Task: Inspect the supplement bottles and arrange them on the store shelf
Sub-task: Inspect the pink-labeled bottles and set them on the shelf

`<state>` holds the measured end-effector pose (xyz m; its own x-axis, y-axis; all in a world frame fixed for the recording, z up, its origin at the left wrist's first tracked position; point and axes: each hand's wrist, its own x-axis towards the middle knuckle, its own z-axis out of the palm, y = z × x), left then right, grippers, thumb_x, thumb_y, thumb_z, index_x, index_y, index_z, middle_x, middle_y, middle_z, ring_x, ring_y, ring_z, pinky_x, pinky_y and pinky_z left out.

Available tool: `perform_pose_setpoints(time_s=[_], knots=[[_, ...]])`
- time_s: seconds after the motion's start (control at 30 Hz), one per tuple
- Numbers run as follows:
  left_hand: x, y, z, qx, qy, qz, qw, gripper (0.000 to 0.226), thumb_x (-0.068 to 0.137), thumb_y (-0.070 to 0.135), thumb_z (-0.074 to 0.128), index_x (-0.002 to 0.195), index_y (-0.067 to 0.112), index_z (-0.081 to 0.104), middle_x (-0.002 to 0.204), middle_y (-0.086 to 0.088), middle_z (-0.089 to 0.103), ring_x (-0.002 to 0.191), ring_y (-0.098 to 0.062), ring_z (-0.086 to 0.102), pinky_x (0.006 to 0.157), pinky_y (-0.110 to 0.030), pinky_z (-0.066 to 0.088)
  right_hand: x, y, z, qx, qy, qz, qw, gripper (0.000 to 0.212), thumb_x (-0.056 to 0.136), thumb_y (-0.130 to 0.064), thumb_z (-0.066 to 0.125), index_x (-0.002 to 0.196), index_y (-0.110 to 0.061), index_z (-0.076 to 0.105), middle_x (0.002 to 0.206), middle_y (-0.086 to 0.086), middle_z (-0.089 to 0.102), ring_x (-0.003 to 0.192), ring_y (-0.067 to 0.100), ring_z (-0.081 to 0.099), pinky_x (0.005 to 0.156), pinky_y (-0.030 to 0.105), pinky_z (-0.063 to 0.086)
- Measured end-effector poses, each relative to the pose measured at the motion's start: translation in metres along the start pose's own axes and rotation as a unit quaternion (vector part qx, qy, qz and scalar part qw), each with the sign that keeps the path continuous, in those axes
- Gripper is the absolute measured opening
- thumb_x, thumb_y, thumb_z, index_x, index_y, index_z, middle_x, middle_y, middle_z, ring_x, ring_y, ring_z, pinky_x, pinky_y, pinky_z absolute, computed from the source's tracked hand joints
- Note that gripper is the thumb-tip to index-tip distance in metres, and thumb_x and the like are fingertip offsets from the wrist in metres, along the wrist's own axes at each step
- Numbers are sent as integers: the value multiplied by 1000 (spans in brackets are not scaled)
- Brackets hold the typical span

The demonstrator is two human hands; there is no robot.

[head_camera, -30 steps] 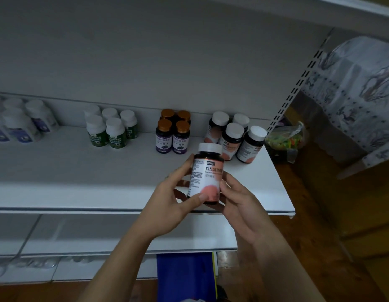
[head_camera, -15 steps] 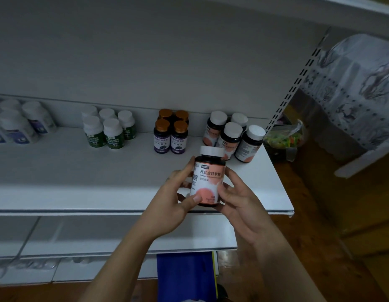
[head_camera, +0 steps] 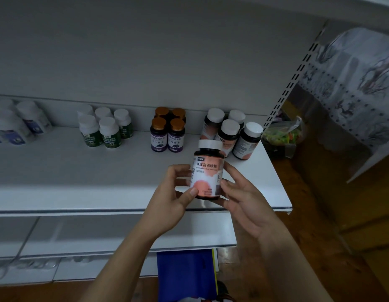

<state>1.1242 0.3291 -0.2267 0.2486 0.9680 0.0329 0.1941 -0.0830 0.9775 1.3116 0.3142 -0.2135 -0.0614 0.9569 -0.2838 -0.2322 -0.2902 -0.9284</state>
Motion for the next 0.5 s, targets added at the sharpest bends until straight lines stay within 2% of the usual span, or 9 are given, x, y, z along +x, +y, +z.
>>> perform_pose_setpoints(time_s=[0.07,0.17,0.3,0.4,0.5], knots=[[0,1,0,-4,-12,-1,1000,26,95,18,59,116,31,49,119,16,60,103,3,59,76,-16,51,1,0,0,-1,2,3,1000,49,97,-7,50,141,-29,49,123,29,61,113,35,64,100,49,50],[-1,2,-2,0,-26,-2,1000,20,100,21,51,117,31,51,119,18,62,100,-2,62,77,-23,53,0,-1,-1,3,5,5,1000,49,94,-10,54,140,-29,50,126,33,55,111,34,65,99,49,51],[-2,5,-1,-15,-34,-11,999,17,100,25,47,116,29,51,119,19,62,99,-2,61,77,-20,51,0,-1,-2,-1,3,5,1000,59,83,-19,61,140,-27,49,120,22,66,112,32,65,102,49,49],[-2,8,1,-30,-46,-26,998,34,91,48,57,118,28,51,120,17,62,106,-1,62,81,-24,53,1,-1,-2,-1,-7,1,1000,60,82,-18,63,140,-27,49,119,20,67,112,33,65,103,49,47],[-2,11,3,-28,-51,-31,998,53,77,51,71,118,28,49,121,15,61,108,5,59,77,-18,52,1,-3,-2,12,-13,-5,1000,59,80,-14,64,137,-25,51,114,17,71,108,31,67,96,41,52]])
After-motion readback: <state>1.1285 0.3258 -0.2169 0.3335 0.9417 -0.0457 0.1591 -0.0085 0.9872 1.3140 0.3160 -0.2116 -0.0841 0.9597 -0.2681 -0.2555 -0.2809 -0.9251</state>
